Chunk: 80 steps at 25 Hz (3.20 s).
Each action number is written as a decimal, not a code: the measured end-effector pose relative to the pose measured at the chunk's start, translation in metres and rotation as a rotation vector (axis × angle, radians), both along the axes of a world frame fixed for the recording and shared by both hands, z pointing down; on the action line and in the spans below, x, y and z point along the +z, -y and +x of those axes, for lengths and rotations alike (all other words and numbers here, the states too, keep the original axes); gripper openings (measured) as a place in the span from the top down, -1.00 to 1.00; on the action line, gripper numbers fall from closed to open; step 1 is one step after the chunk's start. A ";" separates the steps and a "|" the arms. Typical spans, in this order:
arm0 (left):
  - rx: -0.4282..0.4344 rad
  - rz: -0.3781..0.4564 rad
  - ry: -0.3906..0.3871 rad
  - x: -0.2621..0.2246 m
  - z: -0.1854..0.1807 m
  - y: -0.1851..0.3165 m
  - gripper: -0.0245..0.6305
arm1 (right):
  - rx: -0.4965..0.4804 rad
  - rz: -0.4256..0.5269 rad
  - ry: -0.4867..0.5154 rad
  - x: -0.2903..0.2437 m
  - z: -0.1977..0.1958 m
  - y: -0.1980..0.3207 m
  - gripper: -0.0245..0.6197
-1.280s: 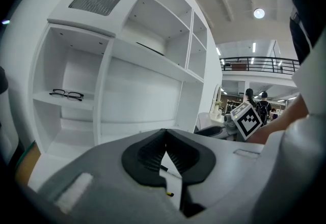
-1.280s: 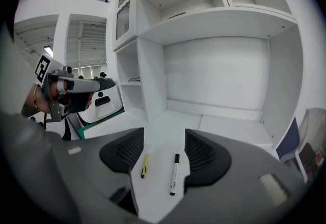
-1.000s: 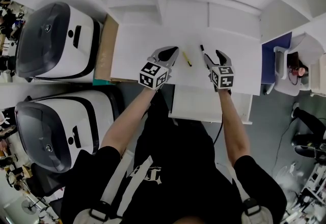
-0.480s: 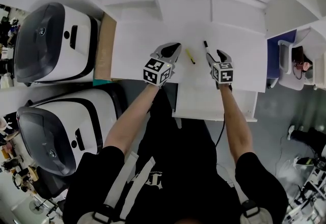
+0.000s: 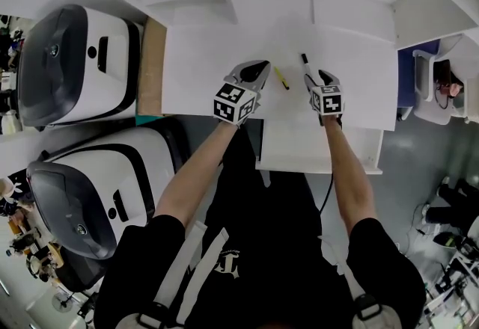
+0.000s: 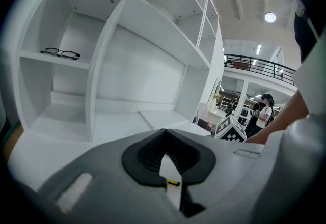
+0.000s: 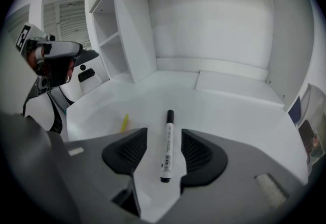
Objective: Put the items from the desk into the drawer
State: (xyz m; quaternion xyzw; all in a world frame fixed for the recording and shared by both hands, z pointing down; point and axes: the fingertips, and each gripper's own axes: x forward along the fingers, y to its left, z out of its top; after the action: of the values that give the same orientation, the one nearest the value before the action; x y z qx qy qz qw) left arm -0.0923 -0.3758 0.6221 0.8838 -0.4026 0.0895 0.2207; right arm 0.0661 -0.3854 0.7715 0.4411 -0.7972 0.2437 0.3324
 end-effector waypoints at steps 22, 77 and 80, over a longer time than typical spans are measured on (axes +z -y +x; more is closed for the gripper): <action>-0.006 -0.047 0.002 0.024 -0.013 -0.002 0.91 | 0.033 -0.104 -0.097 0.047 0.006 -0.012 0.68; -0.090 0.184 0.042 -0.104 0.040 -0.045 0.91 | -0.020 0.393 0.129 -0.210 0.046 -0.009 0.70; -0.080 0.183 0.042 -0.103 0.047 -0.048 0.91 | -0.020 0.393 0.131 -0.209 0.049 -0.012 0.70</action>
State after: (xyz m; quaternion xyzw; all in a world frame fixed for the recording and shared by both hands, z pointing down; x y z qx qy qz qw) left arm -0.0453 -0.3279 0.5189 0.8815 -0.4485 0.0621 0.1339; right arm 0.1155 -0.3738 0.5625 0.4727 -0.8536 0.1085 0.1901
